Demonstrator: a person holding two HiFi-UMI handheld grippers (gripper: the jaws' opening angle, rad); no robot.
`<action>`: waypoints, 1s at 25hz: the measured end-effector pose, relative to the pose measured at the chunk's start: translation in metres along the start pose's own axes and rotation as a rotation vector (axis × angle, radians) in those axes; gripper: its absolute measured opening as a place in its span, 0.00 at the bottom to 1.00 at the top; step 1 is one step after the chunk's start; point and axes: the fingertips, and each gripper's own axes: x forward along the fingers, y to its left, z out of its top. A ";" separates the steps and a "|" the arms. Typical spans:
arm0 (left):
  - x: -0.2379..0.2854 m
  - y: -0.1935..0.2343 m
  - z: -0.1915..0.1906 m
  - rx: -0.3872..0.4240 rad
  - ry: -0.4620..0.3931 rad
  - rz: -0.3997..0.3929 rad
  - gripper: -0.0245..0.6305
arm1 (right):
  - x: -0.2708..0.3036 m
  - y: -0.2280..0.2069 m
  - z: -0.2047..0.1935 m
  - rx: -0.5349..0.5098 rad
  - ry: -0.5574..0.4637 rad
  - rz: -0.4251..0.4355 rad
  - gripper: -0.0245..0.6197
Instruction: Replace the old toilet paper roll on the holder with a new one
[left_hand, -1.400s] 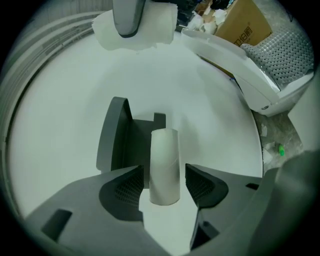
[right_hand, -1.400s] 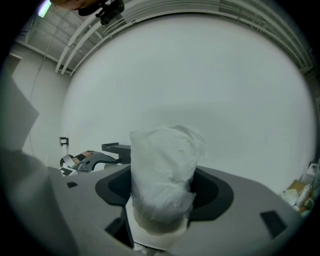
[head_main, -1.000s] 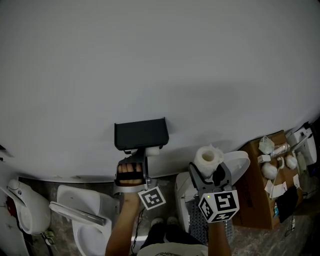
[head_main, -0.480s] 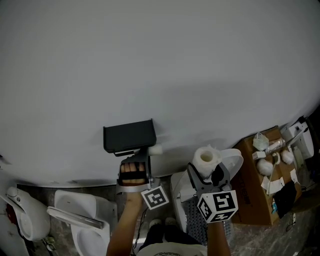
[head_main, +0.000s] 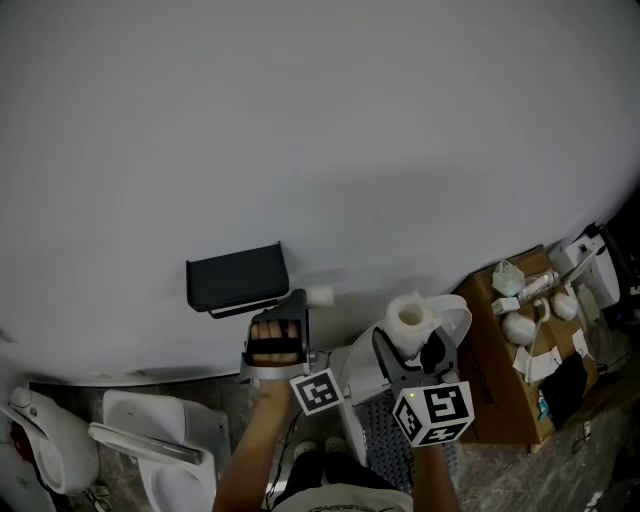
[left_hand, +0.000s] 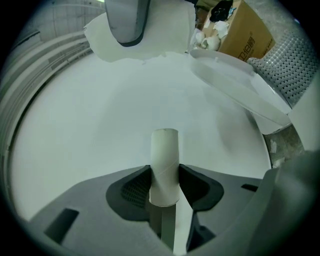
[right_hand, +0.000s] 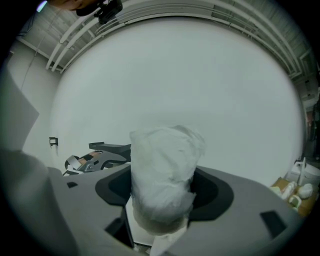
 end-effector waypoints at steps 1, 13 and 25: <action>-0.001 0.001 0.005 -0.002 -0.011 0.001 0.30 | -0.002 -0.003 0.000 -0.001 -0.001 -0.005 0.52; -0.028 0.018 0.038 -0.150 -0.129 -0.030 0.30 | -0.015 -0.026 0.011 -0.013 -0.014 -0.054 0.52; -0.060 0.008 -0.007 -0.257 -0.069 -0.064 0.30 | 0.013 0.013 0.029 -0.025 -0.047 0.035 0.52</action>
